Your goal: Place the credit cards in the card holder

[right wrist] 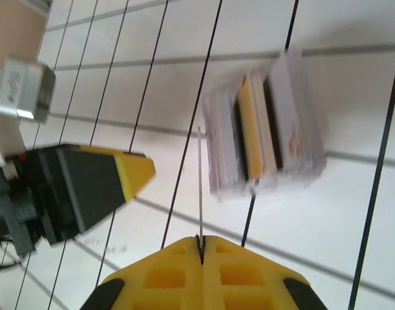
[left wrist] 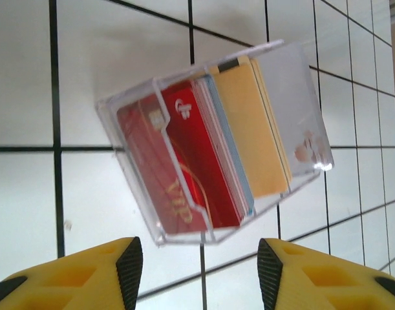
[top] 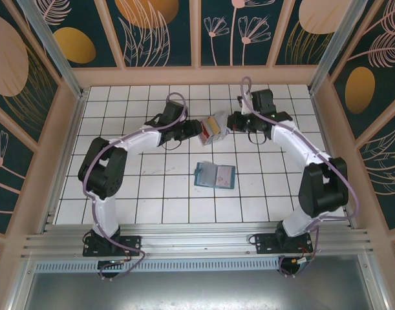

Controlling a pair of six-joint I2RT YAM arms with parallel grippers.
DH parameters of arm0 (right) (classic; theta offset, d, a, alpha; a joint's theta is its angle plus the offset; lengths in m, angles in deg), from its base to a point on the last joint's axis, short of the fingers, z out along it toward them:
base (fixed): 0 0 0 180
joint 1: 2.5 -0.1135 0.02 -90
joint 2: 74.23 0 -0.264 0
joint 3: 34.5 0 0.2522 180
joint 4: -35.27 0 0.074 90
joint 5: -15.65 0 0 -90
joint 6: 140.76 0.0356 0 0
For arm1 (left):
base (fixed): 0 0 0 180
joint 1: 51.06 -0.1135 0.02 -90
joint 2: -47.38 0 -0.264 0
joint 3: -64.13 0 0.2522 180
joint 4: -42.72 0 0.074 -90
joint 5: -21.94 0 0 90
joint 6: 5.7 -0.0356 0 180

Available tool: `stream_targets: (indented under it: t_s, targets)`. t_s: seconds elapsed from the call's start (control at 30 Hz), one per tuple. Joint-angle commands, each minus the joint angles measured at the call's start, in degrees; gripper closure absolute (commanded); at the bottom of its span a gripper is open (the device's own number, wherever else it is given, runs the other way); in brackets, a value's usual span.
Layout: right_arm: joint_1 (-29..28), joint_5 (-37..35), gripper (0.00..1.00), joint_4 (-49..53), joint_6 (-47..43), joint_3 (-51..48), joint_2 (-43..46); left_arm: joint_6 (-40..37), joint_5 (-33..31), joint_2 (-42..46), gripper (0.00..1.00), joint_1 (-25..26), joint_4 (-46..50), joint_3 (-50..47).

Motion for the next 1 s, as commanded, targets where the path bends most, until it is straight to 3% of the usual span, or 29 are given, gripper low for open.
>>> stream_targets:
  t_s: [0.0, 0.4, 0.63, 0.97]
  targets:
    - [-1.0, 4.2, 1.0, -4.38, 5.04, -7.27, 5.64, -1.45, 2.49, 4.67, 0.48, -0.32, -0.93, -5.52]
    - [-6.08, 4.35, 1.0, -12.46, 16.2, -30.54, 16.33, -6.16, 7.04, 16.51, 0.52, 1.98, -1.05, -24.5]
    - [-8.29, 2.68, 1.0, -17.19, 21.47, -36.93, 17.16, -9.71, 7.06, 17.13, 0.54, 5.45, -0.03, -25.65]
    - [-8.44, 1.69, 1.0, -21.99, 23.86, -40.59, 15.83, -9.91, 4.1, 13.1, 0.57, 6.59, 1.79, -24.27]
